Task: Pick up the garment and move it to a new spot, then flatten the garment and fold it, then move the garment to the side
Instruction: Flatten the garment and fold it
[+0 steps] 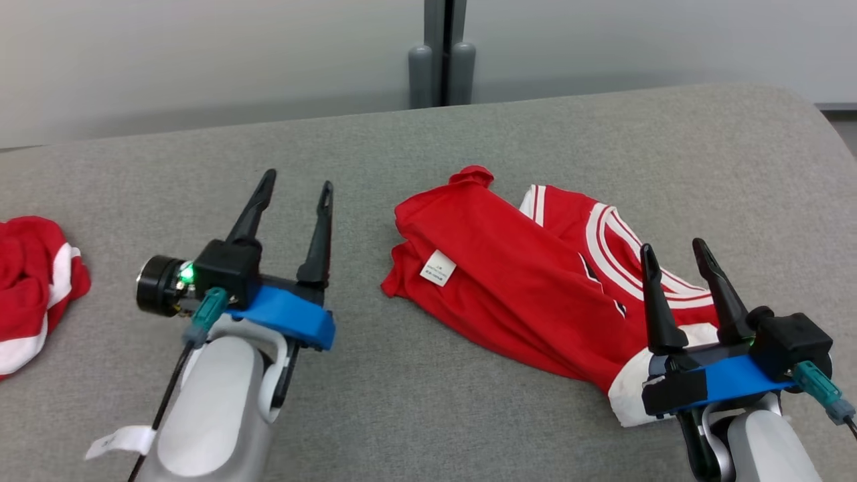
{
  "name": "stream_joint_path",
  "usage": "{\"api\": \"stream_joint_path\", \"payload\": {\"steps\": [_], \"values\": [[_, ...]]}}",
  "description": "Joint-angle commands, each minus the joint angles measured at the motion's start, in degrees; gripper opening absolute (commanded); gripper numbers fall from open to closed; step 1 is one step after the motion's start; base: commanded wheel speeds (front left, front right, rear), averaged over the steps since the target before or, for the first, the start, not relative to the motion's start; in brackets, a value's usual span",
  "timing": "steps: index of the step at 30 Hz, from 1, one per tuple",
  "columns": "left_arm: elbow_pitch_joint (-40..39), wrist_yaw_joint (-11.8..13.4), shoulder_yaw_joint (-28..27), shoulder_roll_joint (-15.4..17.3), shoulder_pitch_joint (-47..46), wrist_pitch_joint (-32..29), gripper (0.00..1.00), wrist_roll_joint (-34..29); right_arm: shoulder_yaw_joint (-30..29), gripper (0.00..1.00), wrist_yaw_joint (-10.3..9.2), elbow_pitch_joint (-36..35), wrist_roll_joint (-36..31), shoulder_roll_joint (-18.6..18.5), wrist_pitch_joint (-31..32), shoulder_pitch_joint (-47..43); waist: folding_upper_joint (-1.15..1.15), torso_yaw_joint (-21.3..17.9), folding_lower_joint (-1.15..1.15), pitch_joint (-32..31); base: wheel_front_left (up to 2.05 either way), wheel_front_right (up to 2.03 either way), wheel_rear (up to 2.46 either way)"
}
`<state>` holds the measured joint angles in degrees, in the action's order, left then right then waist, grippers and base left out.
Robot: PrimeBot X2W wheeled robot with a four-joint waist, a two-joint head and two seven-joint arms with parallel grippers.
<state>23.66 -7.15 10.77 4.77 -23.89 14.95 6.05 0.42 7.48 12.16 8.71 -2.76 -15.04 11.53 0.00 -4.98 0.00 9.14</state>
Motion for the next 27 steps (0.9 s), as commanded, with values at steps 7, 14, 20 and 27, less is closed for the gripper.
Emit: {"api": "stream_joint_path", "payload": {"steps": [7,14,20,27], "values": [[9.16,-0.29,12.21,2.72,-8.33,-2.14,1.00,5.98,-0.54,1.00,0.03,-0.89,0.51,-0.25,-0.22,1.31,0.00,-3.53,0.00,3.42,0.00,0.00,0.00],[17.62,-0.30,19.77,4.14,-11.51,-2.56,1.00,11.71,-1.20,1.00,0.03,-1.19,1.07,-0.23,-0.22,1.95,0.00,-5.96,0.00,5.61,0.00,0.00,0.00],[22.56,-0.31,25.46,4.79,-13.94,-2.50,1.00,16.12,-1.12,1.00,0.03,-1.22,1.52,-0.24,-0.22,2.41,0.00,-7.59,0.00,6.98,0.00,0.00,0.00],[29.18,-0.31,29.95,4.49,-17.74,-3.43,1.00,18.90,-1.46,1.00,0.03,-1.12,1.56,-0.24,-0.22,2.76,0.00,-8.35,0.00,8.15,0.00,0.00,0.00]]}}
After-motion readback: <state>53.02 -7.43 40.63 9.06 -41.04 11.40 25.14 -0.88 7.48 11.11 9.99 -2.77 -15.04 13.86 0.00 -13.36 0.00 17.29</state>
